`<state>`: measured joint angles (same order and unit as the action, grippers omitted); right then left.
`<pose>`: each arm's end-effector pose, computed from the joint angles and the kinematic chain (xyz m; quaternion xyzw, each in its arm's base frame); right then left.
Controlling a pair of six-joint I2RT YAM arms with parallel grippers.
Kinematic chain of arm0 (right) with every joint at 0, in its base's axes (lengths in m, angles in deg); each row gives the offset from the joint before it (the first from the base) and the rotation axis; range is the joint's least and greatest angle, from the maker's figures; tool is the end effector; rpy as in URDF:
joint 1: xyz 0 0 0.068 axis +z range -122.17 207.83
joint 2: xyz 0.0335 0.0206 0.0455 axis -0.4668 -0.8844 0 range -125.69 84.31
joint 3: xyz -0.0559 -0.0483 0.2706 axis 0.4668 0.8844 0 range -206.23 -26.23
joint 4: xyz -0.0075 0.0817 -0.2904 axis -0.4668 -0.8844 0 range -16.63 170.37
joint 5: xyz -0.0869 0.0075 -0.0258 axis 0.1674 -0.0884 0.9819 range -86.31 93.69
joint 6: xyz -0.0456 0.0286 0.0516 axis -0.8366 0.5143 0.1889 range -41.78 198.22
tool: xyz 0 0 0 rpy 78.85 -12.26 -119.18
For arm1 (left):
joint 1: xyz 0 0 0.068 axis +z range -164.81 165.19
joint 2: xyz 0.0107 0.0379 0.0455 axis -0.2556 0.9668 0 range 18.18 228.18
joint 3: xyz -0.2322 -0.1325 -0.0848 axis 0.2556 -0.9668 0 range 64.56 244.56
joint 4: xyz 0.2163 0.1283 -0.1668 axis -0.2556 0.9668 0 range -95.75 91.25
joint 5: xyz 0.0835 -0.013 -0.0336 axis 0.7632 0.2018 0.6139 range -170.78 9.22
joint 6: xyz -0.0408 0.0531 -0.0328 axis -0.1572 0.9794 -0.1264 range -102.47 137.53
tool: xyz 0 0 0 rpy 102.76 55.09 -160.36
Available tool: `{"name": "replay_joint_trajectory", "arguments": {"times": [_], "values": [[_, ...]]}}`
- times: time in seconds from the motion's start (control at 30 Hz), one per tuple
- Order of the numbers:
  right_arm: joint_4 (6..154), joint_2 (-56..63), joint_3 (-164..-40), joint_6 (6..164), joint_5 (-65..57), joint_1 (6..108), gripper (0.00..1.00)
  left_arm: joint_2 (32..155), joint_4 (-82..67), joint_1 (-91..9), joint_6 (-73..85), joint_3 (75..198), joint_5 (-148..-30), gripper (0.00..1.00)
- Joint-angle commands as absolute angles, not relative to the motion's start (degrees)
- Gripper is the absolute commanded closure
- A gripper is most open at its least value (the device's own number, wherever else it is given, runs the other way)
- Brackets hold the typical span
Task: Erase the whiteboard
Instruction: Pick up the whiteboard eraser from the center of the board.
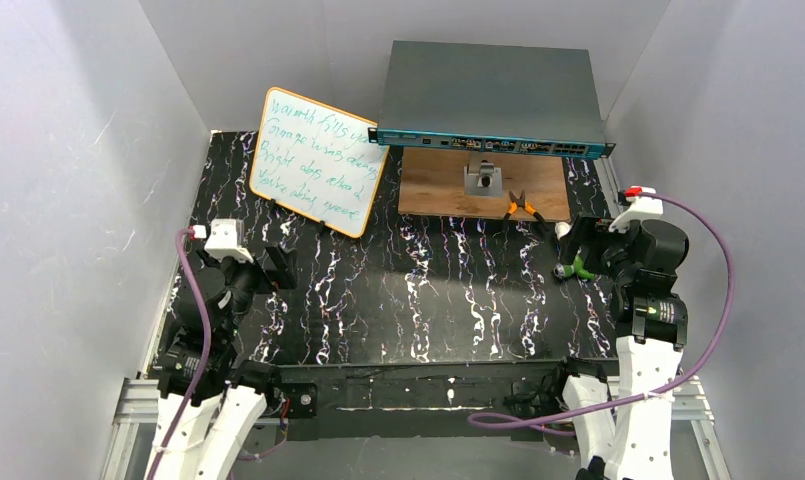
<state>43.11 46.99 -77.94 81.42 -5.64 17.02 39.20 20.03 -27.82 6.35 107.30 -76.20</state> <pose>0.1911 -0.0263 0.3552 0.0566 0.8298 0.0311 0.5543 0.1446 -0.0283 0.3636 -0.0156 0.7314 -0.1141 0.6721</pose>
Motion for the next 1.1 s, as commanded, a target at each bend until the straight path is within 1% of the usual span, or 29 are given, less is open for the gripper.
{"name": "replay_joint_trajectory", "arguments": {"times": [0.0,0.1,0.23,0.27,0.43,0.6,0.67,0.8,0.87,0.93,1.07], "values": [[44.2,46.4,-79.0,78.6,-2.5,16.9,0.02,44.2,20.5,-28.1,5.8,110.7,-80.4,0.01],[43.9,46.6,-79.3,73.7,-4.5,16.9,0.02,48.4,21.2,-28.1,5.7,112.5,-83.3,0.00],[39.2,45.2,-79.7,60.3,-17.7,16.9,0.02,53.4,22.5,-28.1,5.9,114.4,-85.4,0.00],[37.8,44.2,-79.8,57.7,-19.2,16.9,0.02,54.4,23.1,-28.1,5.9,114.8,-85.6,0.01],[31.8,36.7,-82.8,53.4,-15.0,16.0,0.02,57.0,23.9,-28.1,6.0,113.5,-85.5,0.01],[34.1,34.0,-82.2,48.8,-19.5,8.3,0.02,55.8,21.7,-28.0,7.2,107.8,-84.4,0.01],[33.8,30.6,-83.4,47.5,-20.7,4.8,0.02,55.9,20.3,-28.1,7.8,106.2,-84.4,0.01],[35.2,23.4,-85.6,44.3,-25.6,-2.9,0.02,57.9,21.1,-28.1,8.4,107.7,-86.5,0.01],[36.4,19.0,-86.9,42.2,-27.3,-4.8,0.02,57.9,21.4,-28.1,8.3,107.5,-87.6,0.01],[38.0,14.4,-88.6,41.5,-27.9,-5.2,0.04,57.0,21.4,-28.0,8.1,107.3,-88.1,0.01],[37.4,5.1,-93.5,38.2,-32.3,-5.3,0.12,56.2,21.2,-28.1,8.1,107.0,-87.5,0.01]]}}
